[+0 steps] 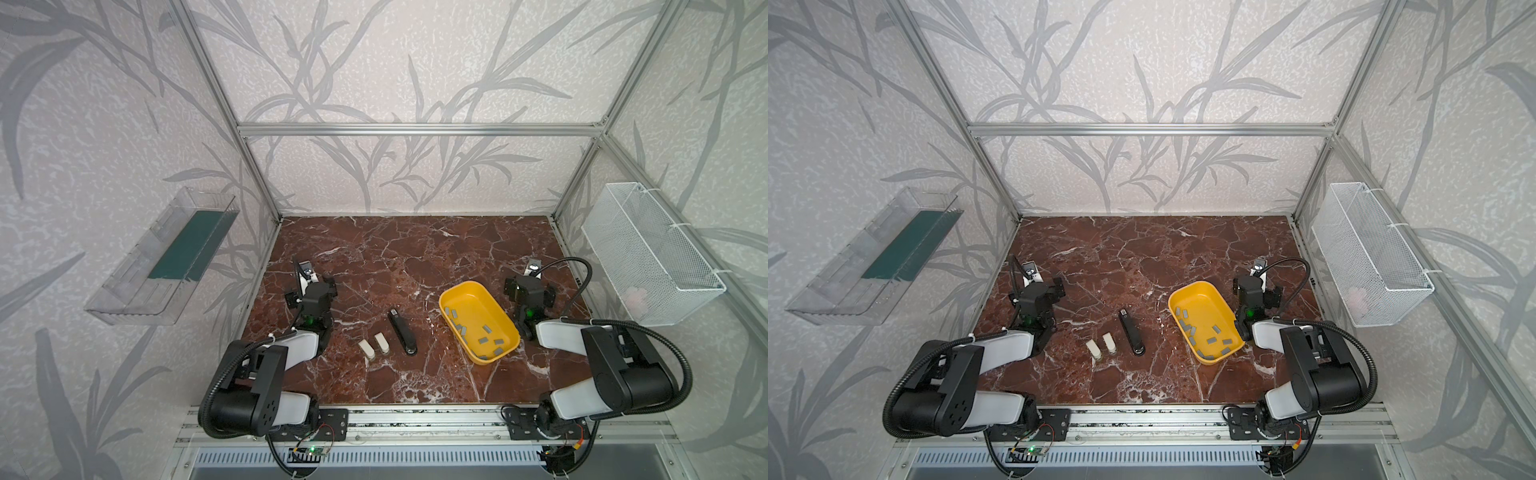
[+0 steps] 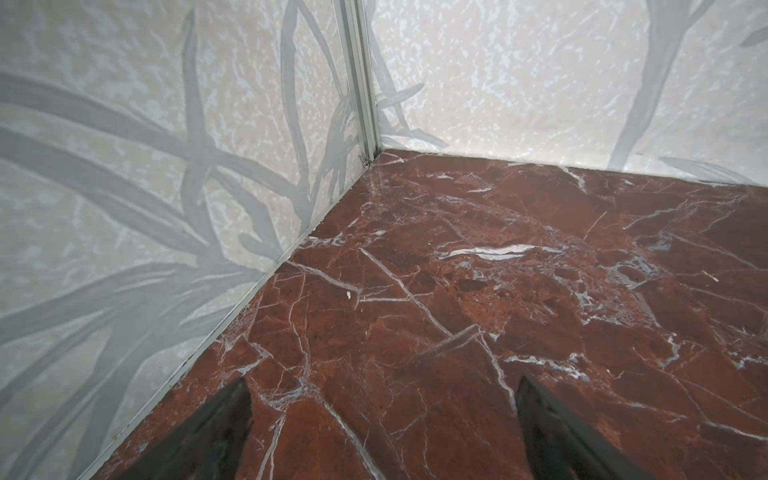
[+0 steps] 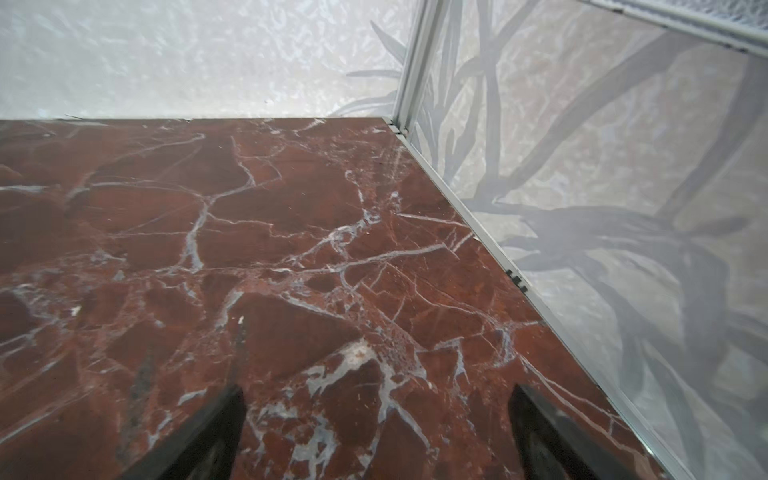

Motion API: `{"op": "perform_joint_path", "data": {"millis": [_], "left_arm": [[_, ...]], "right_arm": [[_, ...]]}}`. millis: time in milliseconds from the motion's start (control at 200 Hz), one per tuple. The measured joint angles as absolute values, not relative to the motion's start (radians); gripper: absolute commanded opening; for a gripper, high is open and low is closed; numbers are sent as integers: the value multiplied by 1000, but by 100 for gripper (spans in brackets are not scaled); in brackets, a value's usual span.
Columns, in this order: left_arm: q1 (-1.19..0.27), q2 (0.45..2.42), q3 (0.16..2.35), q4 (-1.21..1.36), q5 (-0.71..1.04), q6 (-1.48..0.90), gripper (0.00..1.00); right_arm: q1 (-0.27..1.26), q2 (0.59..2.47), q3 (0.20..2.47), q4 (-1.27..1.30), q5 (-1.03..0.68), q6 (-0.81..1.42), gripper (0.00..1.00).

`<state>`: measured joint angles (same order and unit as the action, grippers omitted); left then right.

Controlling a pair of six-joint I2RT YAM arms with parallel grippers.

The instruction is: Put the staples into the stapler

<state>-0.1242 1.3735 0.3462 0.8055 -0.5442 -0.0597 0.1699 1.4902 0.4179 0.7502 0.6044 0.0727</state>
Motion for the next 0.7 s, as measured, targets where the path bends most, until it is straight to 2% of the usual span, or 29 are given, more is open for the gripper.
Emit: {"op": "perform_joint_path", "data": {"millis": [135,195,285,485,700], "left_arm": [[-104,1402,273,965,-485,-52,100],[-76,1510,218,1124,-448,-45,99],[-57,1631,195,1176,-411,-38,99],[-56,1629,193,1281,-379,-36,99],[-55,1628,202,1288,-373,-36,99]], "right_arm": [[170,1496,405,803,526,33,99],[170,1501,402,823,494,19,99],[170,1507,379,876,434,-6,99],[169,1576,320,1014,339,-40,99],[168,1592,320,1032,305,-54,99]]}}
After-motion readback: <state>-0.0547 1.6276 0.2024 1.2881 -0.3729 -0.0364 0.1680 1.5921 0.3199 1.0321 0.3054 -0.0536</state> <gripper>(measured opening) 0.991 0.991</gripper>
